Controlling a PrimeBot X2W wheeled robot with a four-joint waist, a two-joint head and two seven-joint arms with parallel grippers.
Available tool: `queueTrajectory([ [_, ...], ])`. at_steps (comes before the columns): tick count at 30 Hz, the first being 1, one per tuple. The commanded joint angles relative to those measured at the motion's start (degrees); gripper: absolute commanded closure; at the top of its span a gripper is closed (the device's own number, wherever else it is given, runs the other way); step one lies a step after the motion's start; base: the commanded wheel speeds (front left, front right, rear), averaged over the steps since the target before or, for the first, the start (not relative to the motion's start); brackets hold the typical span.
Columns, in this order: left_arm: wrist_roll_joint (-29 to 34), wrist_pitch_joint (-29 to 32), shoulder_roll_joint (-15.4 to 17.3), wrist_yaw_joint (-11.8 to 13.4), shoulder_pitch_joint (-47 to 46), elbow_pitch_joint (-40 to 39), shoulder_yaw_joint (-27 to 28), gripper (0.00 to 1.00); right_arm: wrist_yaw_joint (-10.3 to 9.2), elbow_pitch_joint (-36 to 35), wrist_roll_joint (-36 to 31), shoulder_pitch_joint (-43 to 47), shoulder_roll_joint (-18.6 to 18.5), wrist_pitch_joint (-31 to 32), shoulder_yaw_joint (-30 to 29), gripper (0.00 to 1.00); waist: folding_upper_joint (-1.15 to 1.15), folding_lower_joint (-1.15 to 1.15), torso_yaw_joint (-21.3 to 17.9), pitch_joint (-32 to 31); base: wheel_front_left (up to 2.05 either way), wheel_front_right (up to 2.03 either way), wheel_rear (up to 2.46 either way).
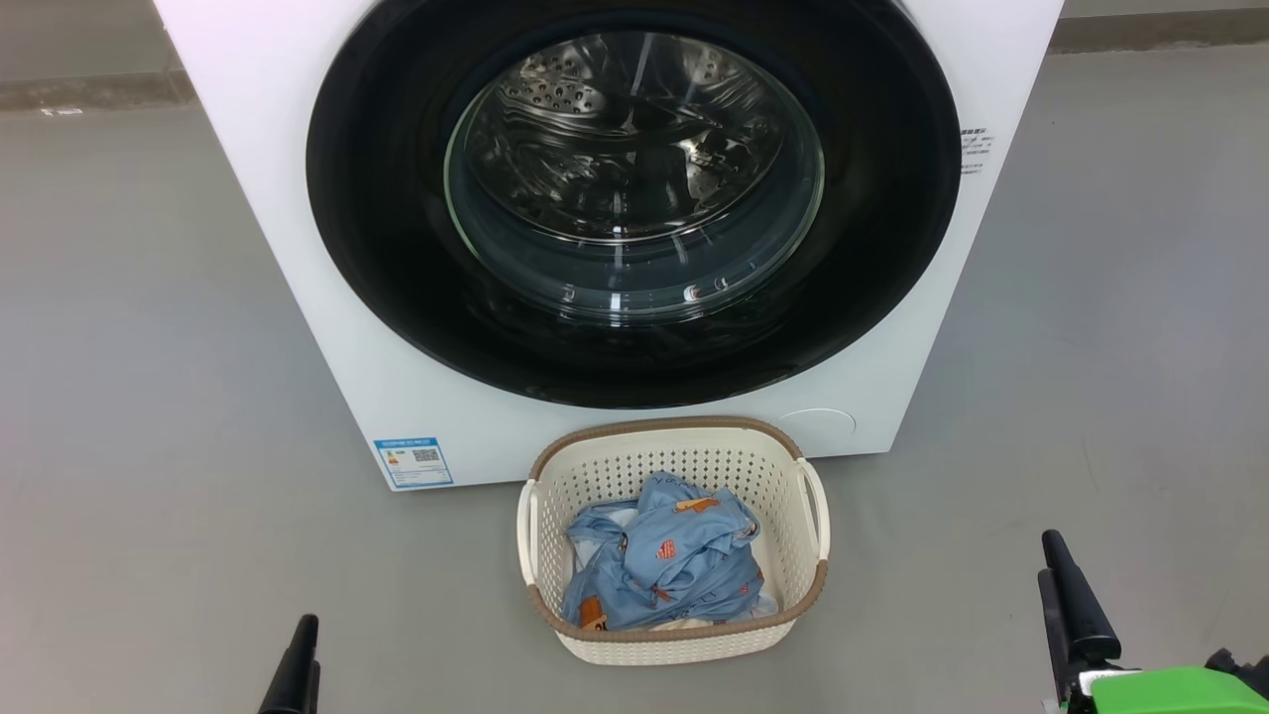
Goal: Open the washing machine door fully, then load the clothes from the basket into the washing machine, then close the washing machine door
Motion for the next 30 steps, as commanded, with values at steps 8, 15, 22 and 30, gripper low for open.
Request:
queueTrajectory([
  [8, 7.91, -1.80, 0.95, -0.11, -1.83, -2.46, 0.08, 0.00, 0.03, -4.19, -9.03, -1.77, -1.78, -1.90, 1.82, 0.00, 0.00, -0.01, -0.08, 0.01, 0.00, 0.00, 0.00],
  [15, 15.46, -2.98, 1.44, -0.12, -1.87, -3.39, -0.39, 0.00, 0.03, -5.03, -17.12, -1.85, -3.40, -3.07, 3.54, 0.00, 0.00, -0.01, -0.10, 0.08, 0.00, 0.00, 0.00],
  [22, 22.14, -3.99, 1.67, -0.13, -1.90, -4.12, -0.20, 0.00, 0.04, -5.54, -23.43, -2.09, -4.67, -4.08, 5.14, 0.00, 0.00, -0.01, -0.13, 0.11, 0.00, 0.00, 0.00],
  [30, 30.19, -5.34, 1.63, -0.14, -1.70, -4.70, 0.83, 0.00, 0.04, -5.77, -30.83, -2.34, -5.79, -5.42, 6.40, 0.00, 0.00, -0.01, -0.15, 0.07, 0.00, 0.00, 0.00],
])
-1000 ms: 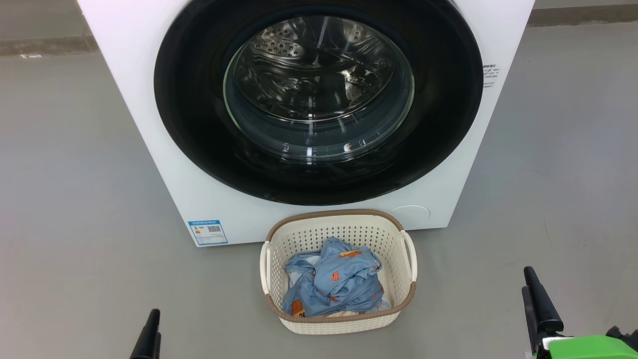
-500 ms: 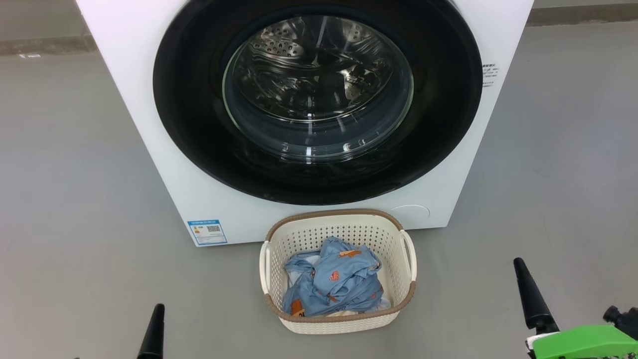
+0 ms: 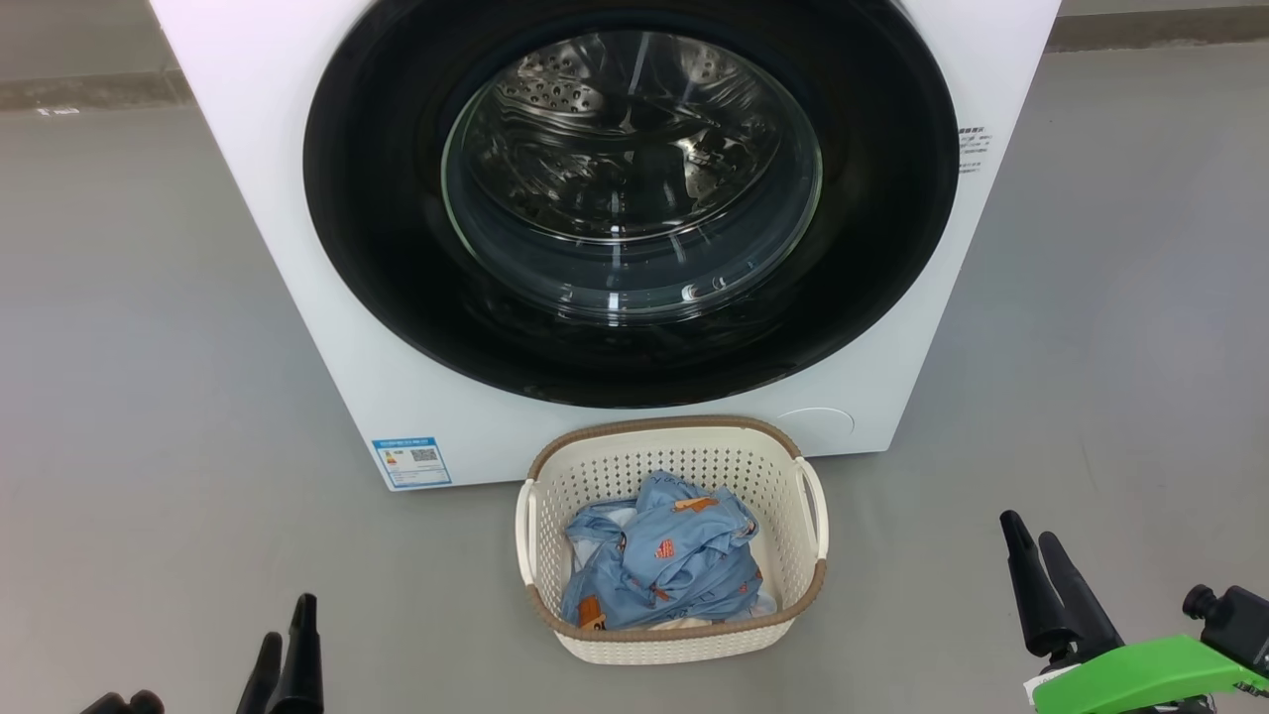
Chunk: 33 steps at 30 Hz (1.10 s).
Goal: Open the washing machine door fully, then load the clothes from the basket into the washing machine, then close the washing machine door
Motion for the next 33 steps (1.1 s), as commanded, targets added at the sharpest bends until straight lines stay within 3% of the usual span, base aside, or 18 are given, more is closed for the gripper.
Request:
queueTrajectory([
  [1, 2.03, -0.70, 1.14, -0.08, -1.66, -1.89, 1.25, 0.00, 0.04, -1.87, -2.16, -2.31, -1.19, -0.88, 1.08, 0.00, 0.00, 0.00, 0.01, -0.02, 0.00, 0.00, 0.00],
  [33, 24.65, -5.92, 1.40, -0.13, -1.13, -3.35, 2.48, 0.00, 0.07, -1.79, -21.52, -1.46, -3.29, -6.06, 3.59, 0.00, 0.00, 0.00, -0.01, 0.24, 0.00, 0.00, 0.00],
])
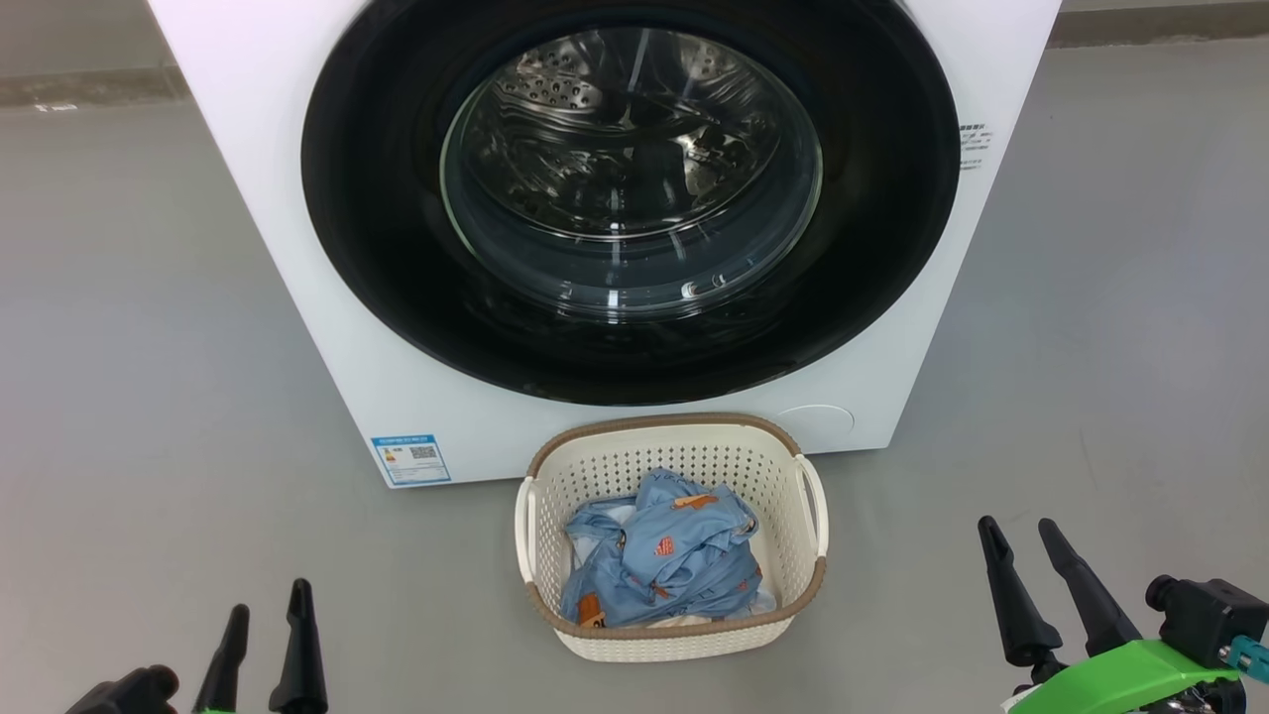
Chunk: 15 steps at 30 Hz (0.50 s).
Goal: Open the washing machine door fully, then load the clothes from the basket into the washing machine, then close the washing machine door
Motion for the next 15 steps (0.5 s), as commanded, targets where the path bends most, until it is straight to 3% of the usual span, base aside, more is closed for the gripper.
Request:
queueTrajectory([
  [1, 1.73, -0.77, 1.35, -0.12, -1.22, -1.81, 1.72, 0.00, 0.07, -1.79, -1.35, -1.40, -0.94, -0.70, 1.02, 0.00, 0.00, 0.00, -0.02, 0.03, 0.00, 0.00, 0.00],
  [15, 12.27, -3.30, 1.43, -0.14, -1.00, -2.83, 3.21, 0.00, 0.08, -2.26, -9.38, -1.09, -1.37, -3.22, 1.22, 0.00, 0.00, 0.00, -0.14, 0.44, 0.00, 0.00, 0.00],
])
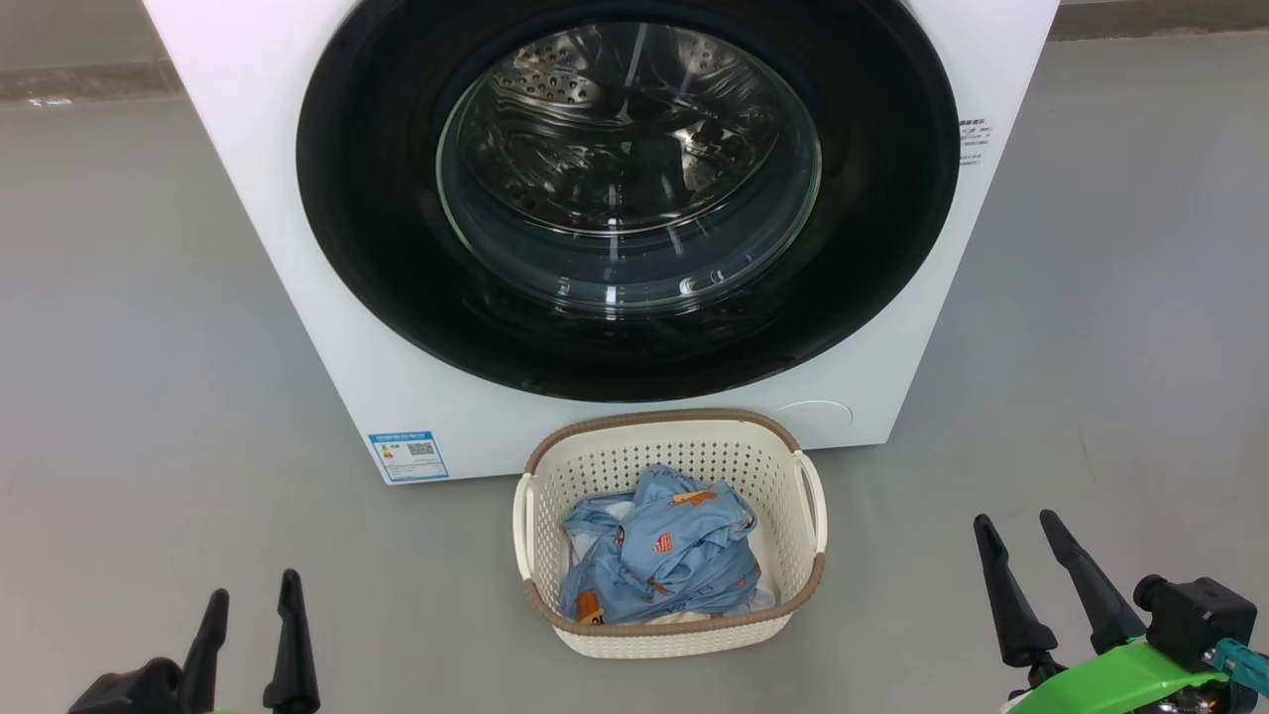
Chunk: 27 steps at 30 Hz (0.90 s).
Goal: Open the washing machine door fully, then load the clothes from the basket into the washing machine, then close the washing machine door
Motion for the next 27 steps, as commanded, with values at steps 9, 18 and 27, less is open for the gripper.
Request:
queueTrajectory([
  [9, 7.62, -2.36, 1.44, -0.15, -0.85, -2.09, 2.11, 0.00, 0.08, -2.49, -6.88, -1.04, -1.45, -2.29, 1.77, 0.00, 0.00, 0.00, -0.15, 0.07, 0.00, 0.00, 0.00],
  [18, 11.55, -3.37, 1.50, -0.15, -1.02, -2.37, 2.67, 0.00, 0.09, -2.97, -10.75, -1.06, -1.84, -3.29, 2.08, 0.00, 0.00, 0.00, -0.09, -0.06, 0.00, 0.00, 0.00],
  [27, 11.36, -3.37, 1.47, -0.15, -0.87, -2.72, 3.24, 0.00, 0.09, -2.83, -10.43, -1.12, -1.50, -3.29, 1.78, 0.00, 0.00, 0.00, -0.09, -0.23, 0.00, 0.00, 0.00],
])
